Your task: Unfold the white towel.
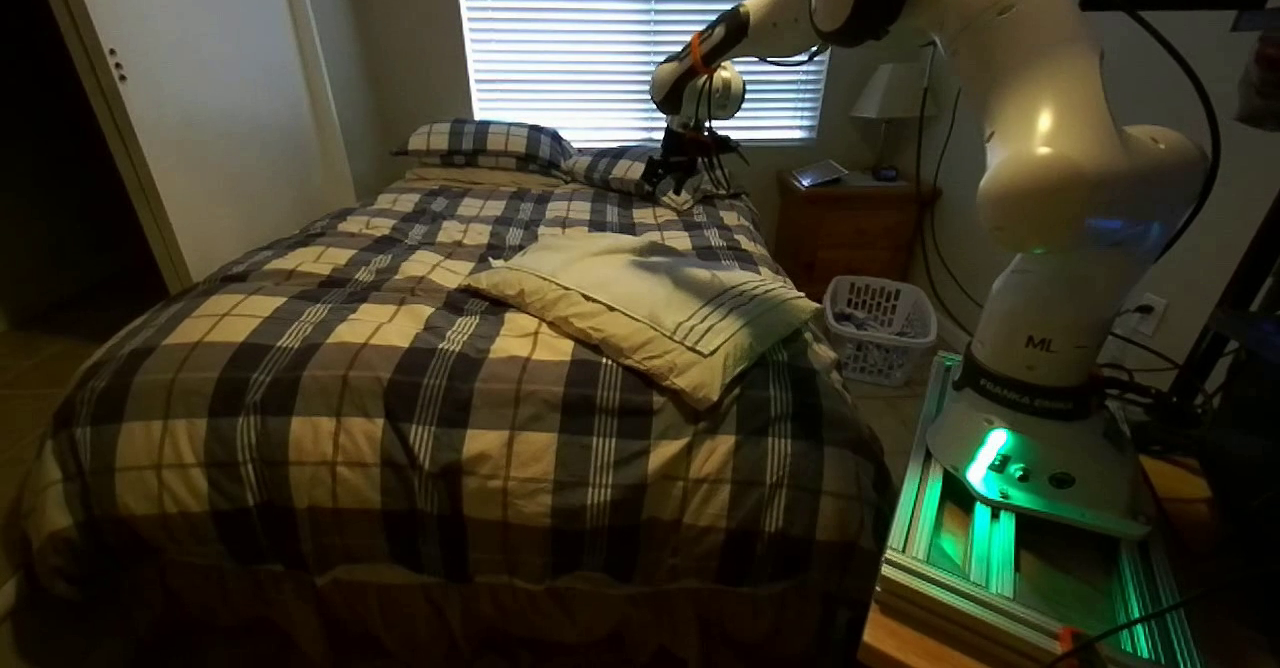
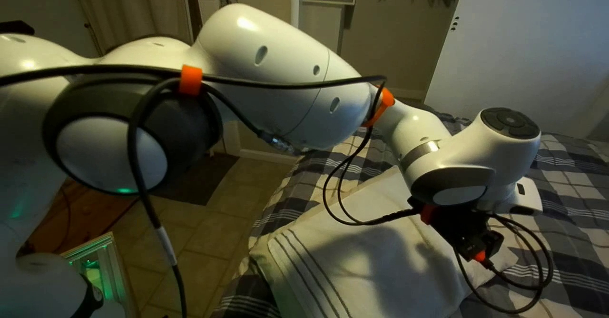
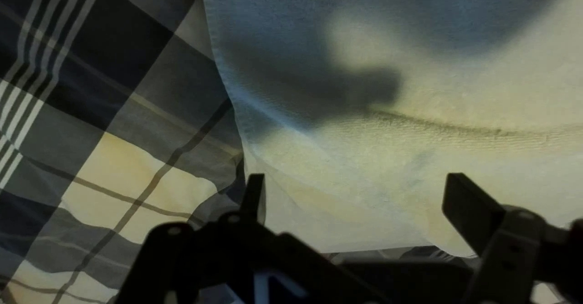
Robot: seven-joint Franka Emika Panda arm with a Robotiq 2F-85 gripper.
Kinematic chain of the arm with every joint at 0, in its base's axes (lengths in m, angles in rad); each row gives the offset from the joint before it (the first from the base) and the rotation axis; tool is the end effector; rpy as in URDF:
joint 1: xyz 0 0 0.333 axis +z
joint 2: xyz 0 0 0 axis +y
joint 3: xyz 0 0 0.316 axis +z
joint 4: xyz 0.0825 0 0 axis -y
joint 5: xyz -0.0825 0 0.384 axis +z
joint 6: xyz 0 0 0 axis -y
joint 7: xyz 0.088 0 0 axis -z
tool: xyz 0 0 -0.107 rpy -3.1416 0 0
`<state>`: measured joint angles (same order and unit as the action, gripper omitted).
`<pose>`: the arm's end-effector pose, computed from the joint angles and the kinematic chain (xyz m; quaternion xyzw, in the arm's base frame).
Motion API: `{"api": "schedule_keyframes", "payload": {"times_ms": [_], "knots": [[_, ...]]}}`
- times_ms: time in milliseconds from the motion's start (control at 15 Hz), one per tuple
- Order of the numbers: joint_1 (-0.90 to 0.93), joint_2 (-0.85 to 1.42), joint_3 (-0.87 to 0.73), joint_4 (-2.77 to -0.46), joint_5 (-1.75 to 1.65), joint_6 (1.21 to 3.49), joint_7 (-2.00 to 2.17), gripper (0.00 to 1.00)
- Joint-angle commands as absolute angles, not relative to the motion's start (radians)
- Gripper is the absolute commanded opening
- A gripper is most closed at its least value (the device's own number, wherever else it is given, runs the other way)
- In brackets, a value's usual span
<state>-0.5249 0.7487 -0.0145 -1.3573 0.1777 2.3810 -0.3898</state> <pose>0.6559 -0.3874 0.3045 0.9804 -0.1263 0.1512 0.0033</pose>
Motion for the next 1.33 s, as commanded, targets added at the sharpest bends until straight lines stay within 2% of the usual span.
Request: {"api": "schedule_keyframes", "payload": {"times_ms": [0,667,1267], "knots": [[-0.56,0.795,0.022,-1.278,0.252,2.299,-0.427,1.0],[-0.493,0.668,-0.019,-1.408,0.224,2.267,-0.223,1.0],[-0.383,0.486,-0.179,-1.613,0.132,2.362,-0.065,1.0]]}}
